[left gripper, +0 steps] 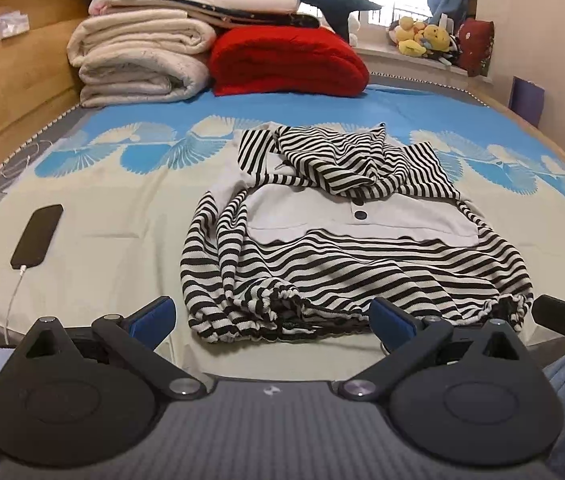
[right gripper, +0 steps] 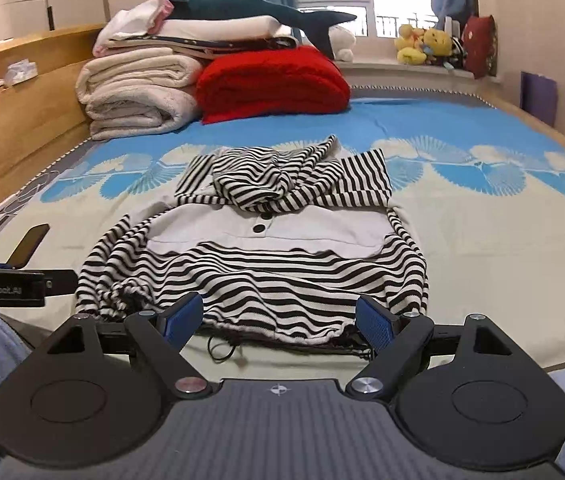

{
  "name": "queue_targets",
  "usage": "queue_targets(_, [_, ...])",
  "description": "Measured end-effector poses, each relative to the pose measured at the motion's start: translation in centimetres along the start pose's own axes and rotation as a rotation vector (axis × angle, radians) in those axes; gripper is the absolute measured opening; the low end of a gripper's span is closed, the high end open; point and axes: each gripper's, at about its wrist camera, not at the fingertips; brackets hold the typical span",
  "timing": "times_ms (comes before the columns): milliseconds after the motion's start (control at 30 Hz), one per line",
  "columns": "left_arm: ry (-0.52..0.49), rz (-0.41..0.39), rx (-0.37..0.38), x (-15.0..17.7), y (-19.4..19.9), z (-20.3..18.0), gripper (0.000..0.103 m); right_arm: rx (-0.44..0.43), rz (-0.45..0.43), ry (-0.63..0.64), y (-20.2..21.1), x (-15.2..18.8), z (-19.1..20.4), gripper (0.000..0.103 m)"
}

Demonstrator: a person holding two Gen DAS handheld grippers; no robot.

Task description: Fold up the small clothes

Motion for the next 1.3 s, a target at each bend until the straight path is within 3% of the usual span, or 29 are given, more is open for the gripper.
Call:
queue_targets(533, [-0.003,0.009,0.003,0.3,0.0,-0.3,0.103,-0.003,0.021,-0.001,0.3,0.8,0.5,0.084])
queue_targets(1300, [0.014,0.098,-0.026,0.7,-6.1,0.7,0.103,0.015,0.118,-0.018,-4.8,1.3,-0.8,0.084])
Point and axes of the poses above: each gripper's, at about its wrist camera, not at the fingertips, and y roughly against the way its jaws point, z to its left, x to its underside, and after that the axes turned 12 degrees about -z, right-handed
